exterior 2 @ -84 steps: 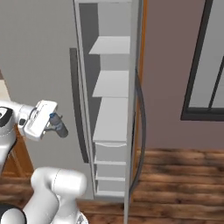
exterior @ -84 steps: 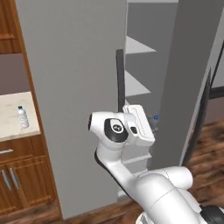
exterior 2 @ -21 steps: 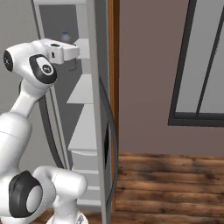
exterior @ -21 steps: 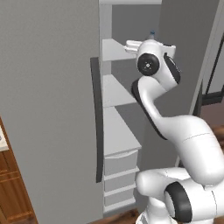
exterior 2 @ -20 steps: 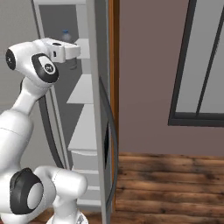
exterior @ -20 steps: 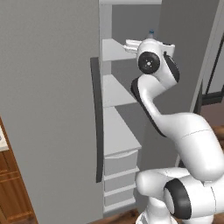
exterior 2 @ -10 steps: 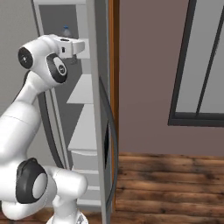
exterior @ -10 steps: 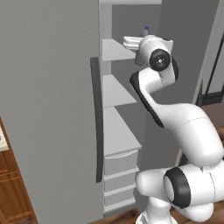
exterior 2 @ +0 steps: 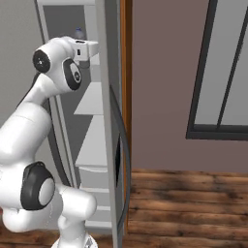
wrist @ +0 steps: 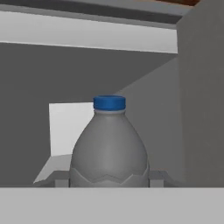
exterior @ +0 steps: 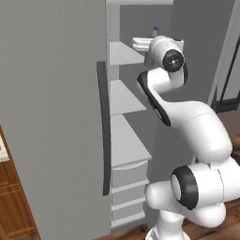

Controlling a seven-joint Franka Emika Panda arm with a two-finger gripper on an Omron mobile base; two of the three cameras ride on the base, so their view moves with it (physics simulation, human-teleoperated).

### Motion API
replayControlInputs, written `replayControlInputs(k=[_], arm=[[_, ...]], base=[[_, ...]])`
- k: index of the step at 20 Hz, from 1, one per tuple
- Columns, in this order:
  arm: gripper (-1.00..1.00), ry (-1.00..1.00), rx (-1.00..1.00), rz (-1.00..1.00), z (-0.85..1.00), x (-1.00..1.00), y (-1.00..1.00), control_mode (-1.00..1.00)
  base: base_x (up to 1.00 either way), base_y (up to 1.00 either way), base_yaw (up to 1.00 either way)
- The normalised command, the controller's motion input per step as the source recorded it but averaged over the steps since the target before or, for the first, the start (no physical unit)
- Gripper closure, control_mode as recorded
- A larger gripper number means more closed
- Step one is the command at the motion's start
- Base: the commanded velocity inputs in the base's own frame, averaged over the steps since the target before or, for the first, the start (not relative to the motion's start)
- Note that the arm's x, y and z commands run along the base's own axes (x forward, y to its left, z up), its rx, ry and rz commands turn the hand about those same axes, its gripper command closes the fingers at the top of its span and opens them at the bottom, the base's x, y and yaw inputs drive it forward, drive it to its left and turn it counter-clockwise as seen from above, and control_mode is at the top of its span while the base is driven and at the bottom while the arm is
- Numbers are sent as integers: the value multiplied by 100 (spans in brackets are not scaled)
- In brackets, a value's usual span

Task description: Take the bottled waters from the counter and place them in the freezer to freeze. Close the freezer door after placing the bottles.

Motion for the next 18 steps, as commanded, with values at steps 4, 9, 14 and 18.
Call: replayControlInputs(k=[4, 9, 14, 18], arm=[[100, 6, 0, 0, 0, 58, 0, -100], [100, 3, 0, 0, 0, 54, 0, -100], [100, 0, 0, 1, 0, 49, 0, -100], [100, 0, 0, 2, 0, 50, 0, -100]], base=[[0, 0, 0], [0, 0, 0], [0, 0, 0], [0, 0, 0]])
